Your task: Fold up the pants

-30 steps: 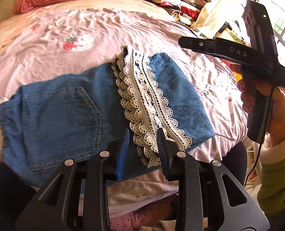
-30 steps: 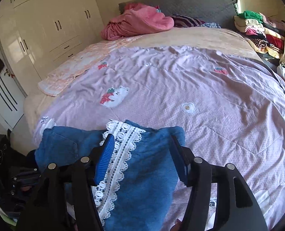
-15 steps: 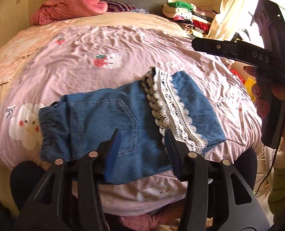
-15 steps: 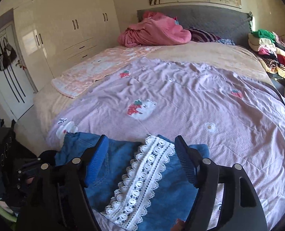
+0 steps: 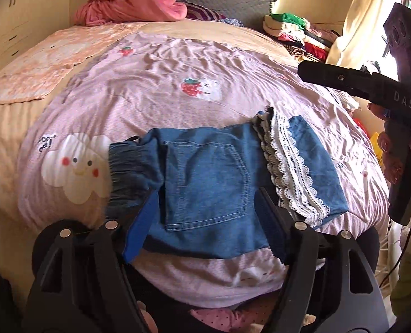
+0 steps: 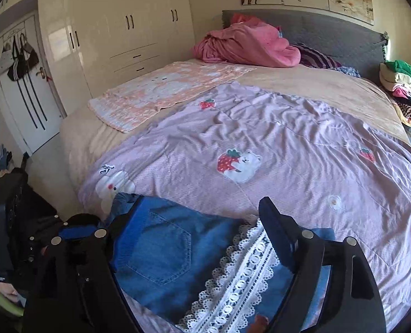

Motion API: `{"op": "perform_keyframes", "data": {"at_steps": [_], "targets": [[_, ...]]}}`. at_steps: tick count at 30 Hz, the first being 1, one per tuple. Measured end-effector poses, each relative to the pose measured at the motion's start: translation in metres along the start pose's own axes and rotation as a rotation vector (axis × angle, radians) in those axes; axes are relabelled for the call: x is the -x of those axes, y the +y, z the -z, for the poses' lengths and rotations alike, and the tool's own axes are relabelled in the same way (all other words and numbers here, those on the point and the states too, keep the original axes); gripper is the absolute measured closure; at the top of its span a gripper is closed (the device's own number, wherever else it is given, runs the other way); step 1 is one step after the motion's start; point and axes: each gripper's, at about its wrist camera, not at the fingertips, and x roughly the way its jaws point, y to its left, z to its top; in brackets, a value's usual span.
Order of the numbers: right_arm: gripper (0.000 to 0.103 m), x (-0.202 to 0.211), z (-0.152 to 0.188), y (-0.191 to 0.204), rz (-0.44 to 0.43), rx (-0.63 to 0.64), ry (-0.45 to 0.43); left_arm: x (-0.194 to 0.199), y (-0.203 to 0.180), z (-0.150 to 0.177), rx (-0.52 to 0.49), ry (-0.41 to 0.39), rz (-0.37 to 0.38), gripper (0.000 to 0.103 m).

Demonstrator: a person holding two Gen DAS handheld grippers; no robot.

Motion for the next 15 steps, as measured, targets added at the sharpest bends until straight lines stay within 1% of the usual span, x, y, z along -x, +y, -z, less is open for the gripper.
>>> {"op": "perform_keyframes", "data": {"at_steps": [3,5,10,15], "targets": [[0.02,-0.01,-0.004,0.011,-0.011,0.018,0.013,0.0,0.01,0.002,0.017,0.005,-0.007,0.033],[0.019,-0.016,-0.006,0.015,-0.014,0.026,0.022,-0.001,0.016,0.003,0.036,0.01,-0.012,0.026],[0.018,-0.032,-0.008,0.022,-0.021,0.043,0.046,-0.006,0.034,0.007,0.075,0.029,-0.025,0.017],[0.016,-0.047,-0.009,0.026,-0.045,0.057,0.076,-0.016,0.047,0.012,0.112,0.063,-0.031,0.012]]}}
